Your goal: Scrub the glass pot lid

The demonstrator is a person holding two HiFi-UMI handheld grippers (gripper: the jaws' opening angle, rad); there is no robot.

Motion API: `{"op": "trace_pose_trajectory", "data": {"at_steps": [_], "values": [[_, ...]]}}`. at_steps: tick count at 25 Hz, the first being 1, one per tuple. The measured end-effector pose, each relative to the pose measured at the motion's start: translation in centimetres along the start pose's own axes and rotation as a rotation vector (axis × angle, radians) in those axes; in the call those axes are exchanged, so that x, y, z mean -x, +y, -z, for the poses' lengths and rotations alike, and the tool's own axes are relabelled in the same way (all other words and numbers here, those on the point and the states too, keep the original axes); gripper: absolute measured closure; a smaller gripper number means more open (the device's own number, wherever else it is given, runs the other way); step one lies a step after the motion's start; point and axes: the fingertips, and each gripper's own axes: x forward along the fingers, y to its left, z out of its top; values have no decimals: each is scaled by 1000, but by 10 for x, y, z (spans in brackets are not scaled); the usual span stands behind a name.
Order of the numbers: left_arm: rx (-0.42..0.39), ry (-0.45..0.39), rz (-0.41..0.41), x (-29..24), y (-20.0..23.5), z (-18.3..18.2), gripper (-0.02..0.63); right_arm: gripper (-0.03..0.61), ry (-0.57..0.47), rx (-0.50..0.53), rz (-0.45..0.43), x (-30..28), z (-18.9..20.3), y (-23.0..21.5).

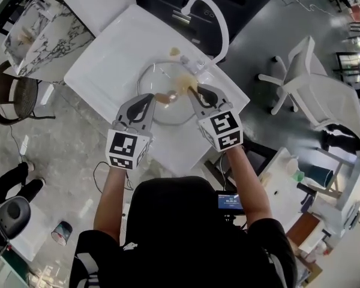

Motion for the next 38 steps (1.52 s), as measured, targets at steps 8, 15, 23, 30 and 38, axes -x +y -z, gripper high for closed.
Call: {"op": "trace_pose_trajectory", "data": {"at_steps": [8, 15, 23, 30, 38], "values": [[33, 92, -5, -31, 14, 45, 607, 551, 130, 44, -83, -37, 44, -8], [72, 210, 70, -53, -4, 95, 607, 551, 251, 139, -144, -54, 87, -5], [30, 321, 87, -75, -8, 143, 606, 551, 303, 115, -171, -56, 121, -7], [29, 380, 88, -91, -3, 169, 460, 551, 325, 101, -177, -59, 138, -12], [24, 452, 77, -104, 5, 197, 350, 551, 335, 89, -177, -62, 149, -16]]}}
